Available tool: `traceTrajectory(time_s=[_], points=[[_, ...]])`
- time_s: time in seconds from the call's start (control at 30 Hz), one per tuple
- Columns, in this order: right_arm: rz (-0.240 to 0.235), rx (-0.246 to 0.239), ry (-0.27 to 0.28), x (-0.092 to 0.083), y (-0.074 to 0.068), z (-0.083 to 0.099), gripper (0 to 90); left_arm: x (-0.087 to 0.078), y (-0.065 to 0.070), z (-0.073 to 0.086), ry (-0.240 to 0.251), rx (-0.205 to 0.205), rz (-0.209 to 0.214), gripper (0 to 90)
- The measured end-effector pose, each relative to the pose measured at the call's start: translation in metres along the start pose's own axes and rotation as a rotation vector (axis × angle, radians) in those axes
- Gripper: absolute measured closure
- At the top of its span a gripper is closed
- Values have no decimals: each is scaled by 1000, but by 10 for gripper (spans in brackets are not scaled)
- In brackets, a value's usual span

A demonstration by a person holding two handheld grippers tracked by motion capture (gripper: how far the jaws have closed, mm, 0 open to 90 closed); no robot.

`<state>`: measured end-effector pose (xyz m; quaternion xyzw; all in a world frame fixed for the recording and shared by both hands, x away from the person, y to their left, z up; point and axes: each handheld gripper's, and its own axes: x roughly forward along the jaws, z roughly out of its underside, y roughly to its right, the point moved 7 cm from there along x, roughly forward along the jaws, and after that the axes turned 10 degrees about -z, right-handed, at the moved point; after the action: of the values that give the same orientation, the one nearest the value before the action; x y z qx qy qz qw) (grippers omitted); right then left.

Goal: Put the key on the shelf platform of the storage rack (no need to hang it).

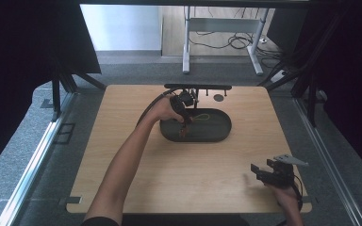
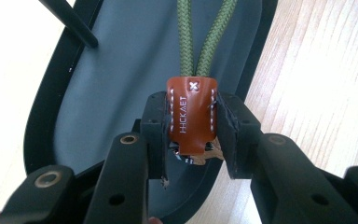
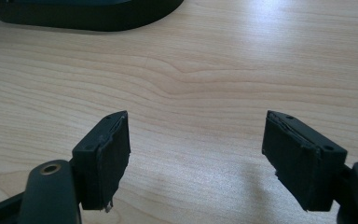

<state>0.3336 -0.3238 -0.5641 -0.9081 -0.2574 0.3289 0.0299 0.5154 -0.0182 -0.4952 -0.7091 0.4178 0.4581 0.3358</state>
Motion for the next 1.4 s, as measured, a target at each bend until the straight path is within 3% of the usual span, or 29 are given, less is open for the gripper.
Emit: traceTrajectory(time_s=[0.33, 0.5, 0.8, 1.0, 1.4], points=[[-3, 3, -2, 1, 0, 0, 239, 4, 1, 3, -11, 1, 3, 652], [-2, 2, -1, 1, 0, 0, 239, 1, 3, 5, 10, 0, 10, 633], [-7, -5, 4, 2, -1, -2, 238, -17, 9, 10, 71, -13, 22, 582], [-20, -26, 2, 7, -4, -8, 238, -40, 21, 16, 127, 6, 18, 527], [-30, -45, 11, 6, -9, -9, 238, -58, 31, 29, 153, -3, -9, 458]])
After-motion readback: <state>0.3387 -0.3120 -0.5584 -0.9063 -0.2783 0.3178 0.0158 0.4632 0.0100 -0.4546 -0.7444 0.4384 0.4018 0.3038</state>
